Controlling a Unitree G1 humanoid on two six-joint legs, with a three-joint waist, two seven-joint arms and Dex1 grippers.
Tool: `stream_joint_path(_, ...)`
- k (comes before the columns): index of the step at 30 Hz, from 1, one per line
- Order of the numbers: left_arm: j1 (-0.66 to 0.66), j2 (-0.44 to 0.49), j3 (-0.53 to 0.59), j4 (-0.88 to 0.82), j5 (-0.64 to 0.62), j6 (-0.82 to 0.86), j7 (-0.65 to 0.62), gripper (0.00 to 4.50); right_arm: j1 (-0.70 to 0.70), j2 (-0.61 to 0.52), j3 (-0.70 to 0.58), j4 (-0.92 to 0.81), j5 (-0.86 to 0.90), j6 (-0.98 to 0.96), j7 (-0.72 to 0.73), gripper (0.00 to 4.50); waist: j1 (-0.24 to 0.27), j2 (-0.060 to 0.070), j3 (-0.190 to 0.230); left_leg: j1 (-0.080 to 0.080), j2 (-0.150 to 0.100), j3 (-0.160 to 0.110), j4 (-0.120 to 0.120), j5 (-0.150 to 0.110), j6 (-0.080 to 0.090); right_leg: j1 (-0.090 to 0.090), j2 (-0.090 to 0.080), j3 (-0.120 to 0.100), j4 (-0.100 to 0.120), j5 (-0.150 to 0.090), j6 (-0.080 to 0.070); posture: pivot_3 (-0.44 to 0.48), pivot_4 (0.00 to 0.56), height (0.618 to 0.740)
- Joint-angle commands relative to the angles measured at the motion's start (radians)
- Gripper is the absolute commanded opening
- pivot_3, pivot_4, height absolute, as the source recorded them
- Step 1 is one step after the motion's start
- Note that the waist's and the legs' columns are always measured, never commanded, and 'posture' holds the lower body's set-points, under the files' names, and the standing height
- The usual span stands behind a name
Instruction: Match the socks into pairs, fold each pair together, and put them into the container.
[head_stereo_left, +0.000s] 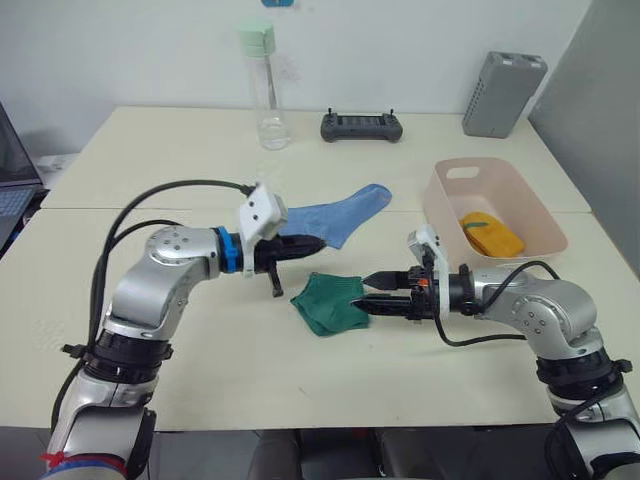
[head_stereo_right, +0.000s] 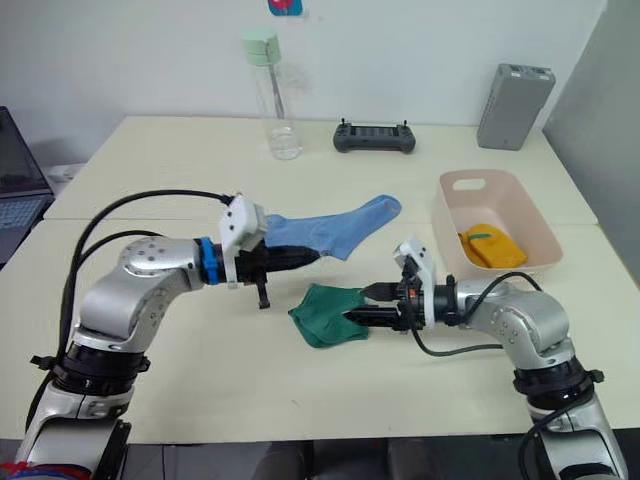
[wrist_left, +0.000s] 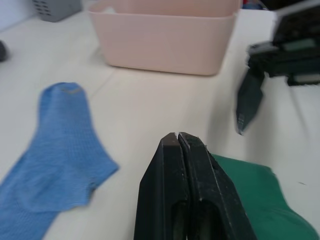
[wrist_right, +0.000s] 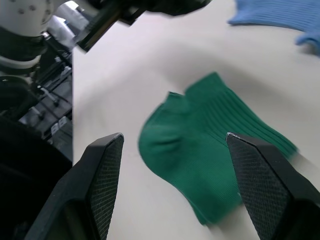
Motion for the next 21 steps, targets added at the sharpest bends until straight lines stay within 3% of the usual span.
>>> stream_joint_path(1, 0.073, 0.025, -0.07, -0.042, 0.062, -0.057, -0.027, 0.0, -0.002, 0.019, -0.023, 0.032, -0.032, 0.016, -0.084, 3.5, -0.005, 0.0, 0.0, 0.0, 0.0, 0.0, 0.0, 0.0, 0.0, 0.0, 0.0, 0.0, 0.0, 0.0, 0.0, 0.0, 0.15, 0.74)
stream_joint_path(7, 0.179, 0.059, -0.168, 0.076, 0.242, -0.262, -0.007, 0.0, 0.0, 0.065, 0.009, 0.075, -0.051, 0.061, -0.141, 3.5, -0.007, 0.0, 0.0, 0.0, 0.0, 0.0, 0.0, 0.0, 0.0, 0.0, 0.0, 0.001, 0.0, 0.0, 0.0, 0.0, 0.15, 0.74)
stream_joint_path(13, 0.197, 0.05, -0.174, 0.121, 0.272, -0.329, -0.015, 0.0, -0.024, 0.17, -0.047, 0.17, -0.012, 0.127, -0.181, 3.5, -0.002, 0.0, 0.0, 0.0, 0.0, 0.001, 0.001, 0.0, 0.0, 0.0, 0.0, 0.001, 0.0, 0.0, 0.0, 0.0, 0.15, 0.74)
stream_joint_path(21, 0.204, 0.044, -0.165, 0.112, 0.278, -0.335, -0.011, 0.0, -0.072, 0.247, 0.039, 0.298, -0.068, 0.081, -0.141, 3.5, -0.004, 0.0, 0.0, 0.001, 0.0, 0.001, 0.0, 0.0, 0.0, 0.0, 0.0, 0.001, 0.001, 0.0, 0.0, 0.0, 0.15, 0.74)
